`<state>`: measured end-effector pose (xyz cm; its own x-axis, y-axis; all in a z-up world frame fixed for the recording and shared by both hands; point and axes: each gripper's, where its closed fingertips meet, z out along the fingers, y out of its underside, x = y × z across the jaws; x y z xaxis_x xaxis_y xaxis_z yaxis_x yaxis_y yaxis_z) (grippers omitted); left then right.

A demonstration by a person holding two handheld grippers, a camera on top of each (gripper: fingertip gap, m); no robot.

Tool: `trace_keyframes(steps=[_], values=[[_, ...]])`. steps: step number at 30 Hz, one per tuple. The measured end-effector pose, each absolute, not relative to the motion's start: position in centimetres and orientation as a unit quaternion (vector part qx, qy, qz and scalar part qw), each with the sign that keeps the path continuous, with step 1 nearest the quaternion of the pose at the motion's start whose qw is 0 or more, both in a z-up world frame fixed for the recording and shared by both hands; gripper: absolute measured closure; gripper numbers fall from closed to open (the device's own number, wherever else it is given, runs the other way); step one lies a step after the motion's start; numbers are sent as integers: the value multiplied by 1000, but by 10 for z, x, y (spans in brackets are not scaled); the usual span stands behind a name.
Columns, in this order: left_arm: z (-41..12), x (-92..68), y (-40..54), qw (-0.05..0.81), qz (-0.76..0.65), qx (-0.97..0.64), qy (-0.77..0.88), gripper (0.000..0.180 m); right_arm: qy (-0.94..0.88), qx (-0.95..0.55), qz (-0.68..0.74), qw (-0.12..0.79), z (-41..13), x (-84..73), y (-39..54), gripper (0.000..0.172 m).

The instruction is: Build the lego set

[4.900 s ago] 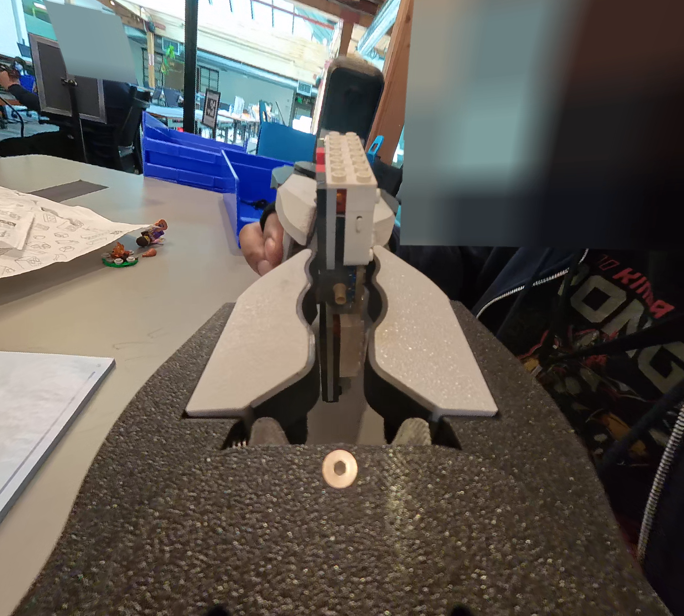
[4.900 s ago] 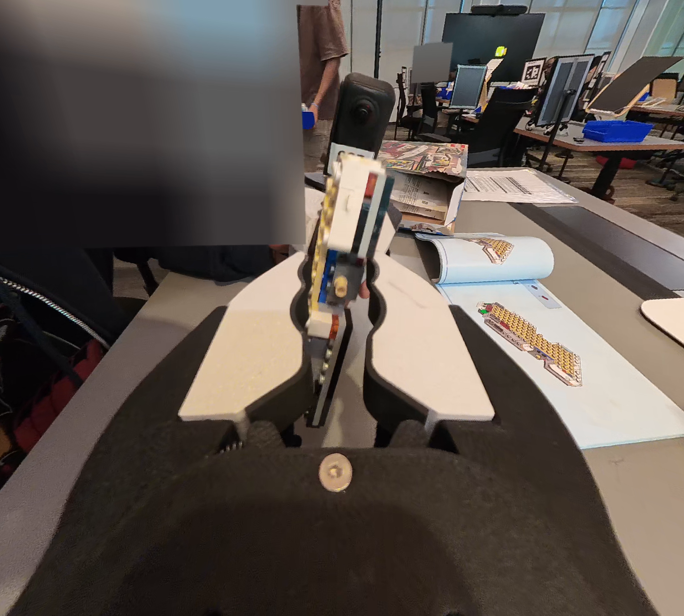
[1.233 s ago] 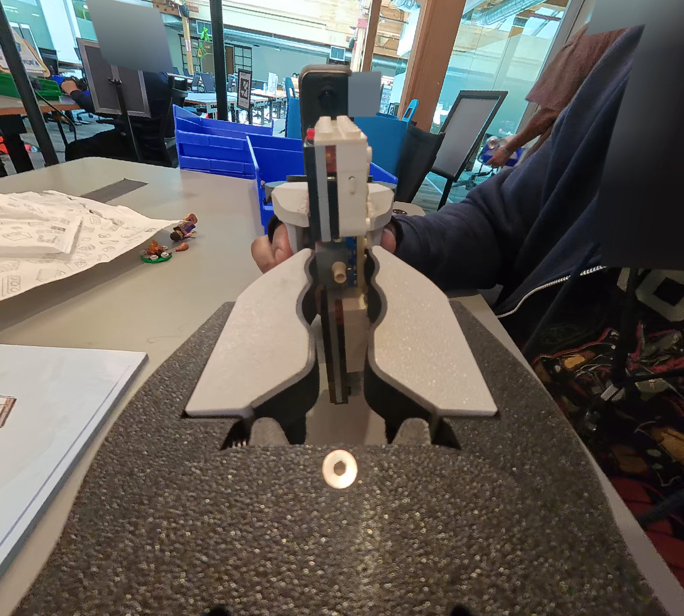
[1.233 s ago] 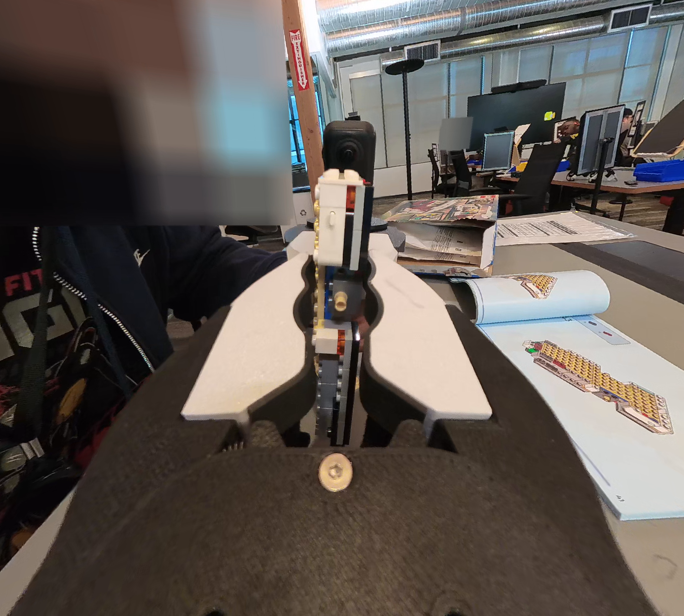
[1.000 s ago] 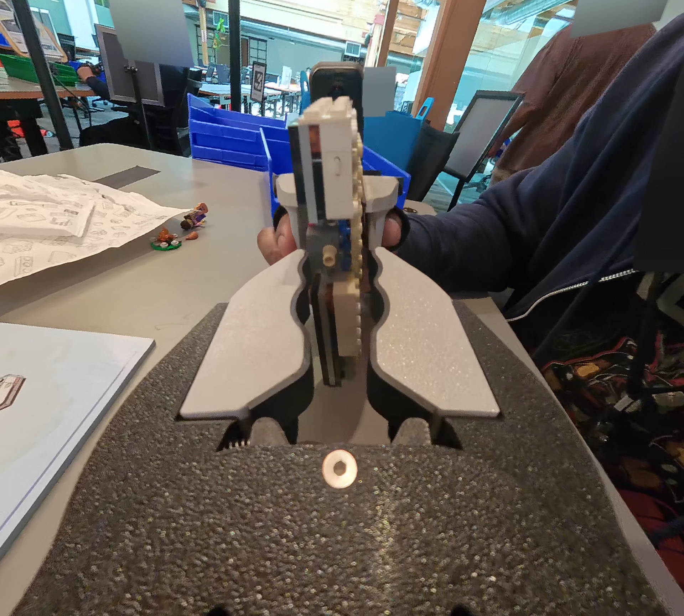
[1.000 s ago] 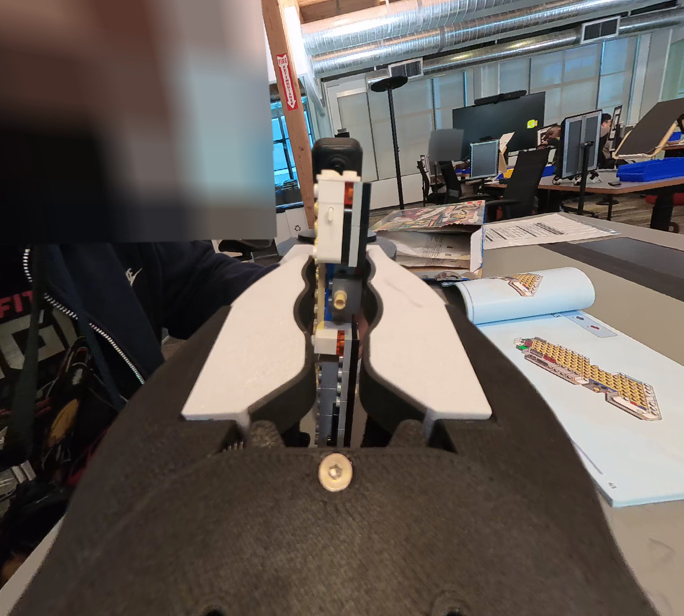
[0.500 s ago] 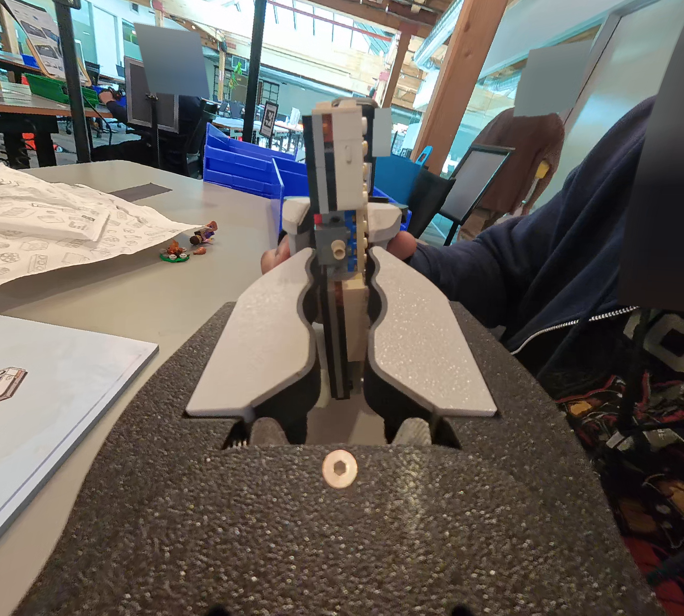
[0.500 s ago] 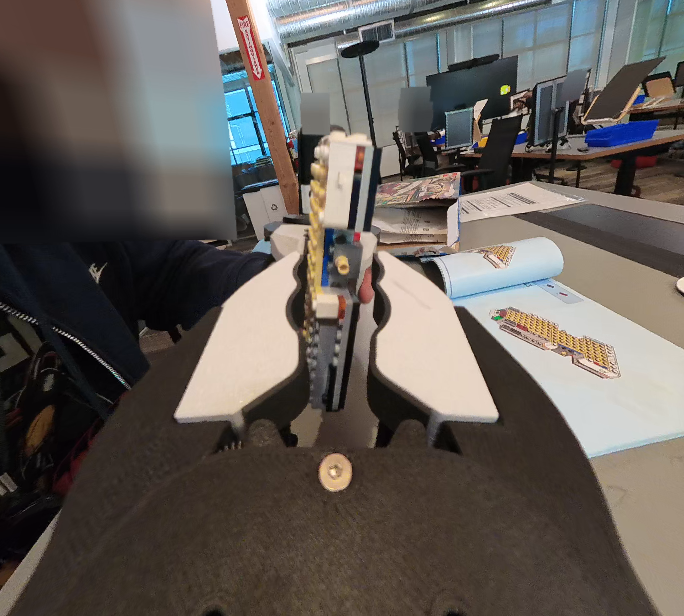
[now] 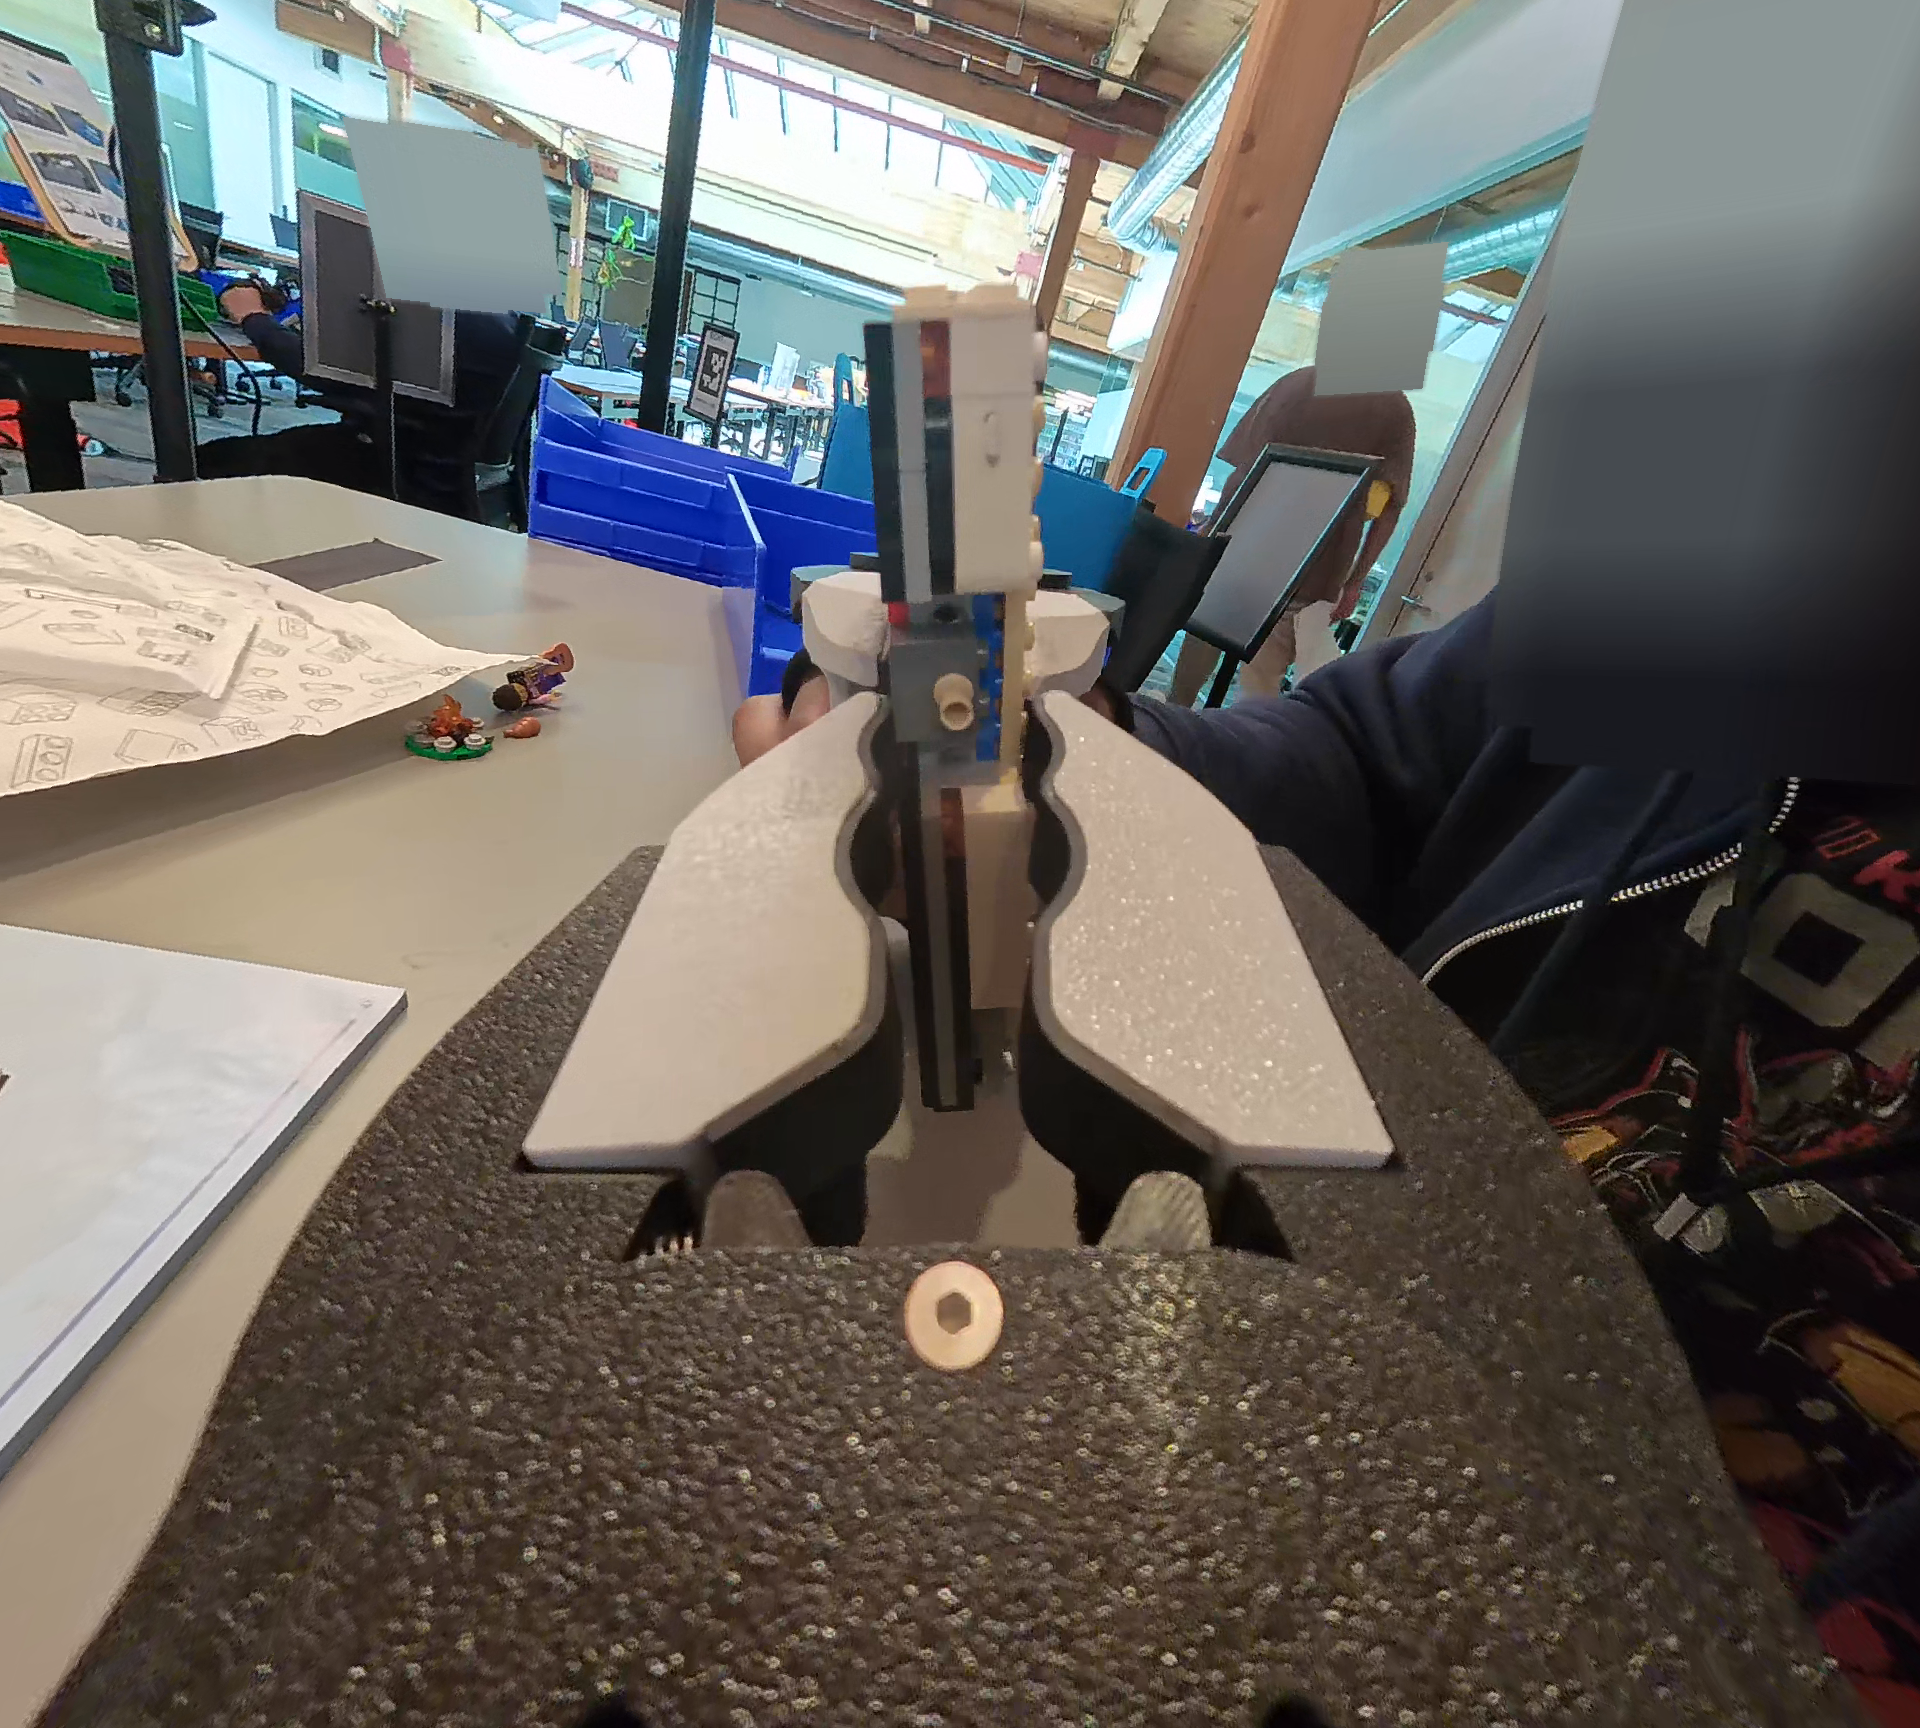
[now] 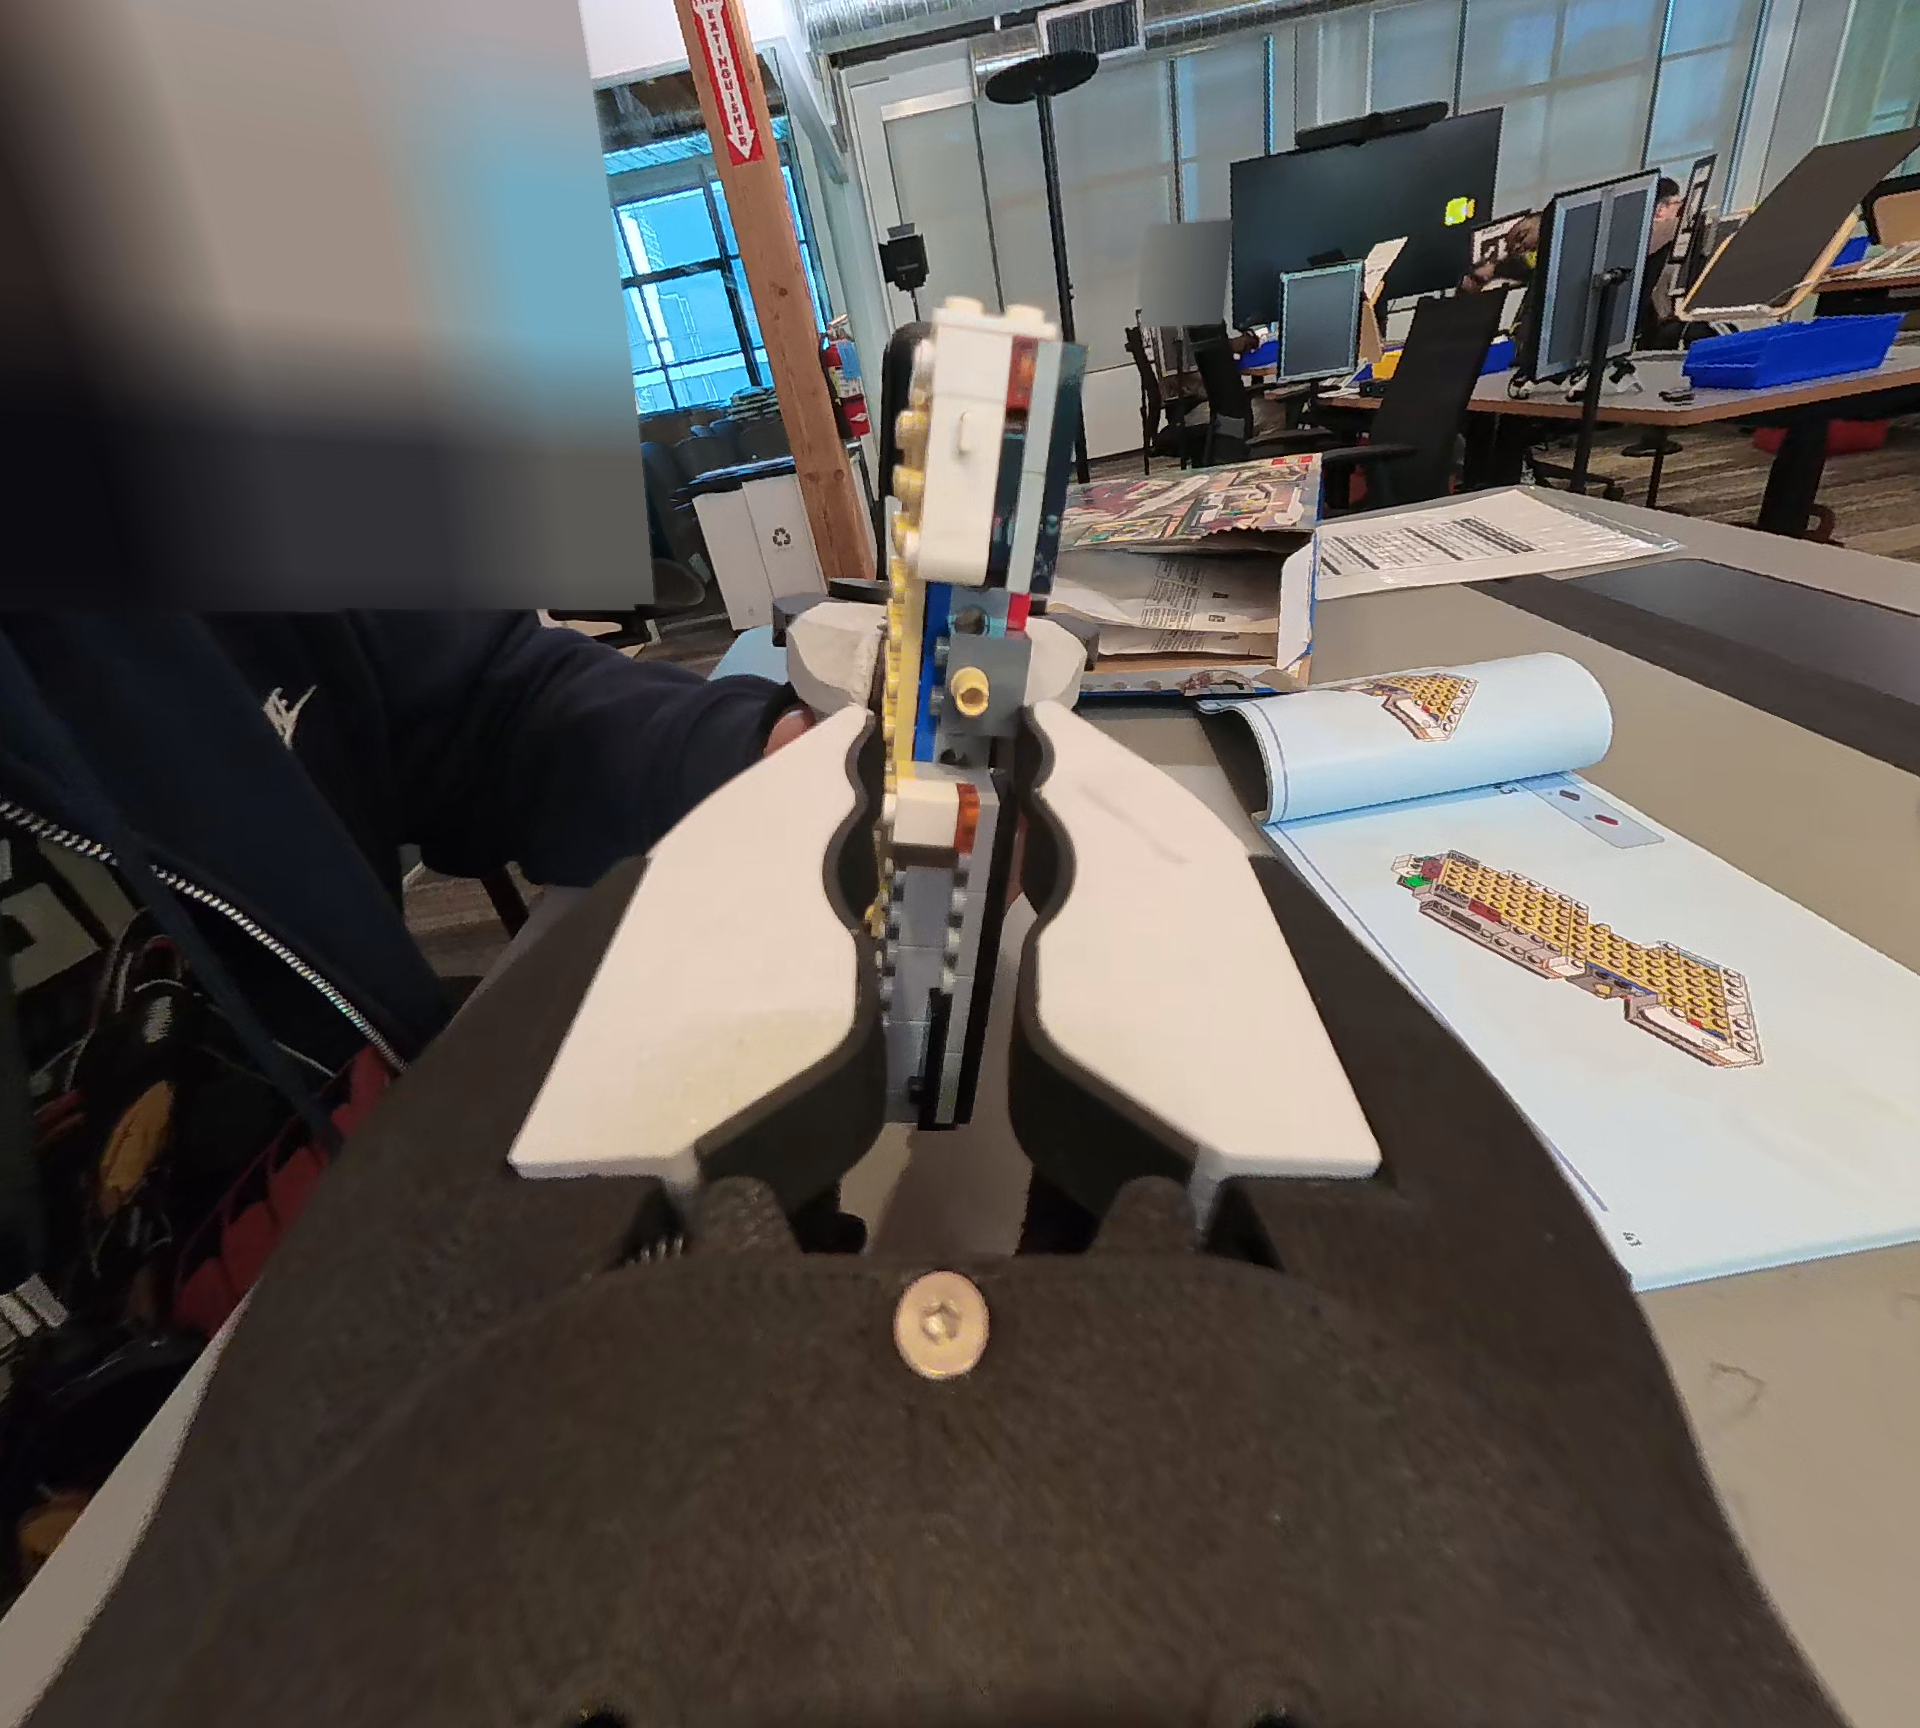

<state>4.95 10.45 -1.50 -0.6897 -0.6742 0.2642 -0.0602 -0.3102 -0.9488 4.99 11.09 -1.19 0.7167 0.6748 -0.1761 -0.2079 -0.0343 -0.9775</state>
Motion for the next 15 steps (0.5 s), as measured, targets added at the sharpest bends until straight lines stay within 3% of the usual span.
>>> trace_keyframes(steps=[15], values=[[-12,44,102,204,-749,-307,550,158,-205,-641,313,670,-9,44,108,148]])
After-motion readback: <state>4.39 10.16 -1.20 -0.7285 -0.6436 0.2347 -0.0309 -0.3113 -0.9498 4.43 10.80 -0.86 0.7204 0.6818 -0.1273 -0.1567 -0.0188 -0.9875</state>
